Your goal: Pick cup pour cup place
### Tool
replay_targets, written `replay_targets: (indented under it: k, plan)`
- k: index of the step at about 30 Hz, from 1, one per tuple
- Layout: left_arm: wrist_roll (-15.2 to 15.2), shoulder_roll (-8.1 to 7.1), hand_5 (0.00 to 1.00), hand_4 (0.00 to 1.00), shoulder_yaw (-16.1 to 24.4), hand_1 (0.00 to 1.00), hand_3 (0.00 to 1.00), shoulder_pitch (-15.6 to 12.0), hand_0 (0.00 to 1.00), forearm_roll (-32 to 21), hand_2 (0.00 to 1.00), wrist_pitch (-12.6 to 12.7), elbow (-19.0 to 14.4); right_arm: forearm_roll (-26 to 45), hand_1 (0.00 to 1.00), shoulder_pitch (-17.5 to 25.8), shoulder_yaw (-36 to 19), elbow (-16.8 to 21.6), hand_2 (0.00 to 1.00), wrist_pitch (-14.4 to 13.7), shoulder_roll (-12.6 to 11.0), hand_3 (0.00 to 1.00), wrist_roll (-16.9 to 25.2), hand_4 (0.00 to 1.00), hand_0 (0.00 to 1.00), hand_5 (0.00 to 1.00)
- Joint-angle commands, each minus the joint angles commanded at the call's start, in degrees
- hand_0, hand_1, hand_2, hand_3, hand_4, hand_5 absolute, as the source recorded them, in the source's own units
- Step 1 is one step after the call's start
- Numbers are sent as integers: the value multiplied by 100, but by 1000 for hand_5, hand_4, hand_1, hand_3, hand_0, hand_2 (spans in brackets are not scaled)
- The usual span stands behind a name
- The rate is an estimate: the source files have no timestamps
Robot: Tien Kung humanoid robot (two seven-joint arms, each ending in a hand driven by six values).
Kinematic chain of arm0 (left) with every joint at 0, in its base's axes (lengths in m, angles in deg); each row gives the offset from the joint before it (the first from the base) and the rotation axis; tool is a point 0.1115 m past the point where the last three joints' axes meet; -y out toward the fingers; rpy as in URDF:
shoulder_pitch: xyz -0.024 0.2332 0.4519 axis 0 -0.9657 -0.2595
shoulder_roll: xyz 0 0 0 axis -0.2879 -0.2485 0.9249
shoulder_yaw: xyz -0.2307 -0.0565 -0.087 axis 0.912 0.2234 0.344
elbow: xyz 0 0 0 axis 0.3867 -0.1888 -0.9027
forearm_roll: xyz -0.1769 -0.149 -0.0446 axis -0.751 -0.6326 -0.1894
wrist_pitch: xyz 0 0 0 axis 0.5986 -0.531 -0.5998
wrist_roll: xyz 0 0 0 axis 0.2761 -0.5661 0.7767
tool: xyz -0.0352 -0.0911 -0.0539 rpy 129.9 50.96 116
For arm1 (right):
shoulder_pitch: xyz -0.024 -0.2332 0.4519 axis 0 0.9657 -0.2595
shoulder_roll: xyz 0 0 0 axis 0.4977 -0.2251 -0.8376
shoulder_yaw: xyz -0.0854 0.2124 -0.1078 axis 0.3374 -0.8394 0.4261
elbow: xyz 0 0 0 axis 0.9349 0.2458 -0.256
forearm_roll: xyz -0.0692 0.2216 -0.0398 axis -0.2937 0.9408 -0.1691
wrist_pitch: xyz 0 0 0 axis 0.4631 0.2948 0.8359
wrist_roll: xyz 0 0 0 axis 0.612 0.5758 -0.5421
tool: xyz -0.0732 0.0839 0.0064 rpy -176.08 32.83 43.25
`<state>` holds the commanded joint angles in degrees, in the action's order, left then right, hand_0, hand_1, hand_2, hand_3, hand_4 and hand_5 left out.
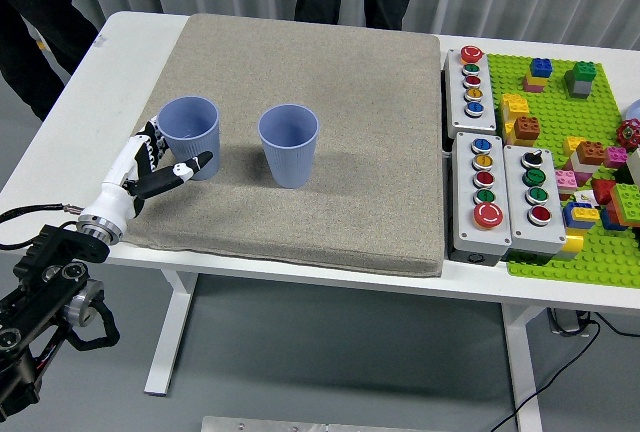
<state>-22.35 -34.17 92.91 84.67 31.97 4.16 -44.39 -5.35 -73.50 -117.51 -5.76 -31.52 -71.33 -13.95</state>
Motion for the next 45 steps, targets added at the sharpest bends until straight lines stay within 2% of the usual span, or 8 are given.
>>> replay_targets:
  k: [7, 17, 29, 36, 37, 42, 43, 45]
  plan:
    - [1, 0, 246, 872, -69, 977, 998, 115, 998, -70, 998, 8, 152, 32, 634, -17, 6, 0, 557, -7, -8, 561, 8, 2, 674, 85]
    - [11, 87, 246, 872, -162, 976, 998, 370, 998, -112, 998, 48, 392, 24, 634, -24, -4, 0, 558, -6, -9, 561, 8, 2, 674, 85]
    - [-6, 111, 260, 871, -235, 974, 998, 492, 998, -84, 998, 78, 463, -49, 634, -17, -57, 0, 558, 7, -7, 562, 5, 2, 674, 86]
    - [6, 156, 273, 874, -275, 968, 998, 474, 998, -71, 998, 184, 500, -76, 634, 6, -52, 0, 558, 17, 0, 562, -5, 2, 674, 86]
    - [11, 157, 272, 867, -279, 912, 998, 468, 964, -66, 998, 206, 501, -81, 634, 8, -56, 0, 558, 18, 1, 562, -5, 2, 674, 87]
    - [43, 157, 272, 867, -295, 912, 998, 454, 964, -15, 998, 321, 464, -112, 634, -3, -85, 0, 558, 22, 0, 562, -7, 2, 674, 87]
    - [44, 157, 288, 867, -294, 767, 952, 455, 824, -4, 881, 328, 454, -117, 634, -6, -93, 0, 558, 22, 0, 562, -6, 2, 674, 89]
    - [50, 157, 288, 867, -301, 767, 952, 456, 824, 12, 881, 353, 440, -111, 634, -12, -88, 0, 558, 21, 0, 562, -6, 2, 674, 89]
